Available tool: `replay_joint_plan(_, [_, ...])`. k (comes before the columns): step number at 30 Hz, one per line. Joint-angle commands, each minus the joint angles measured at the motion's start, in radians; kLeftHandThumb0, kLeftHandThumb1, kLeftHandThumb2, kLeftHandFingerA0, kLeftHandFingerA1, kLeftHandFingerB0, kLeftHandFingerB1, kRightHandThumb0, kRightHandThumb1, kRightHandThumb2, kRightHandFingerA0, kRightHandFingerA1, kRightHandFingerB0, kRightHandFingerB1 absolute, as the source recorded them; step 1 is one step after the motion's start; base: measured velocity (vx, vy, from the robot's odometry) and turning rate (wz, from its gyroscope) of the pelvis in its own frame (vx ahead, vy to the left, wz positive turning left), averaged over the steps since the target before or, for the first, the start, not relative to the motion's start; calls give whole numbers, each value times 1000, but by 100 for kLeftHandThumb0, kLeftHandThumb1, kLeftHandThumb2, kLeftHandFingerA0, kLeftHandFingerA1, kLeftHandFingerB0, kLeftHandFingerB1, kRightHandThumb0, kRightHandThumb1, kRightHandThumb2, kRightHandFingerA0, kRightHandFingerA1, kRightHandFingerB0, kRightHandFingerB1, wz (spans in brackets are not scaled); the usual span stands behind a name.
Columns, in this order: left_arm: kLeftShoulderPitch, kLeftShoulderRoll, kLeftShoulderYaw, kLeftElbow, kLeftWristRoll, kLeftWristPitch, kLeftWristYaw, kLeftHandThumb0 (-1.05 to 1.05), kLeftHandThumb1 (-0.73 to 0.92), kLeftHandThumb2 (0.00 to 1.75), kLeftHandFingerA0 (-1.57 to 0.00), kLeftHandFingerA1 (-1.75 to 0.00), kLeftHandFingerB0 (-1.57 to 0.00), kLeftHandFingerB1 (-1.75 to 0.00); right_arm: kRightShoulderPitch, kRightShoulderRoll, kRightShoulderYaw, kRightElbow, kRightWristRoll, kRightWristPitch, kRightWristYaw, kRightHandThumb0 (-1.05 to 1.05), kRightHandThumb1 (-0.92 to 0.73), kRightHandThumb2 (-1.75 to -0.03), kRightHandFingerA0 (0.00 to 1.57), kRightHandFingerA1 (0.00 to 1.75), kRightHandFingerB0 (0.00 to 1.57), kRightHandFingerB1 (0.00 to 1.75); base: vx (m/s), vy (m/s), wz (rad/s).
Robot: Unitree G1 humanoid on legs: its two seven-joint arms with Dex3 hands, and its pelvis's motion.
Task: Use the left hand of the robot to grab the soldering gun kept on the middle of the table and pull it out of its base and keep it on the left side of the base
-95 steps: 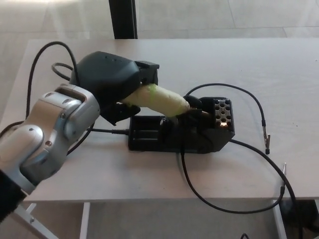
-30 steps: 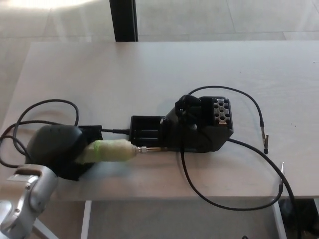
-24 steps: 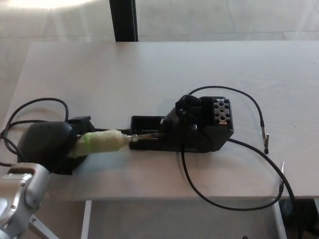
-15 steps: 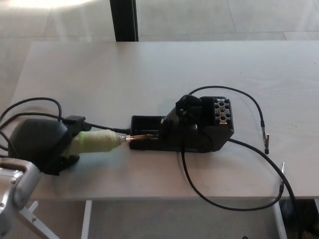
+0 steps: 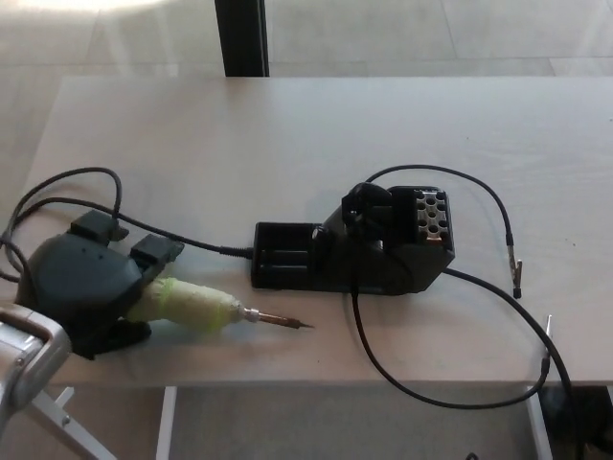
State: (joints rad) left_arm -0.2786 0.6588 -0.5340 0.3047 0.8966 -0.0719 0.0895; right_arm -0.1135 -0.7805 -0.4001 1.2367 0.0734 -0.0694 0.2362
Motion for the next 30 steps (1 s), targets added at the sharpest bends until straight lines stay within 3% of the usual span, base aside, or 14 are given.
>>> replay_joint_plan(1, [-1,49,59,-90,-86,-45,-161,-75,69,61,0,0,0,0,6,-18,-6,6,16,-20,-1,-105,-28,-111,67,60,50,40,0,0,0])
replay_joint_plan(2, [-4,57,76,-110,-120,-49,-196,-91,55,87,0,-18,0,0,5,-17,-6,7,17,-22,0,-105,-29,-105,66,61,47,40,0,0,0])
replay_joint_plan(6, [-22,118,152,-237,-310,-26,-460,-72,62,74,0,0,0,-2,10,-18,-13,5,24,-22,2,-105,-26,-108,67,61,43,36,0,0,0])
replay_joint_plan(7, [-25,151,176,-282,-375,-7,-548,-90,56,88,0,-19,0,0,11,-20,-13,5,24,-20,0,-105,-24,-110,68,62,43,35,0,0,0])
replay_joint_plan(15, [43,332,367,-398,-653,59,-784,-82,53,80,0,0,-6,0,16,-20,-21,11,31,-14,2,-105,-25,-106,64,59,42,34,0,0,0])
replay_joint_plan(17, [55,370,448,-388,-767,112,-877,-92,55,88,0,-7,-4,-1,20,-20,-21,12,31,-16,3,-105,-25,-104,66,61,42,34,0,0,0])
replay_joint_plan(18, [58,393,502,-405,-828,196,-951,-71,50,91,0,-27,-3,-29,23,-20,-22,13,31,-15,2,-105,-25,-103,66,61,41,34,0,0,0])
replay_joint_plan(19, [62,406,601,-396,-942,332,-1056,-57,69,60,-25,-48,-21,-35,26,-19,-23,11,33,-16,3,-105,-26,-103,65,61,40,34,0,0,0])
replay_joint_plan(21, [65,411,643,-392,-991,387,-1100,-57,69,60,-25,-48,-21,-35,28,-18,-24,10,33,-17,4,-105,-26,-103,65,61,40,34,0,0,0])
replay_joint_plan(23, [126,409,818,-351,-1078,420,-1149,-56,69,60,-43,-51,-34,-41,26,-17,-25,12,35,-14,5,-105,-26,-102,66,62,41,34,0,0,0])
replay_joint_plan(25, [270,255,1170,-281,-1205,392,-1074,-52,76,62,-56,-52,-48,-44,27,-13,-24,11,35,-17,7,-105,-29,-100,62,60,40,35,0,0,0])
replay_joint_plan(26, [282,234,1206,-264,-1227,387,-1063,-47,63,103,-52,-68,-33,-56,28,-11,-24,11,35,-16,6,-105,-27,-104,62,59,40,34,0,0,0])
replay_joint_plan(27, [308,181,1287,-214,-1284,385,-1041,-57,74,67,-52,-59,-41,-45,30,-10,-24,11,35,-16,4,-105,-21,-113,64,59,42,32,0,0,0])
replay_joint_plan(30, [372,39,1492,-69,-1392,462,-906,-57,76,63,-64,-50,-54,-44,34,-4,-19,7,31,-20,3,-105,-27,-104,65,63,39,35,0,0,0])
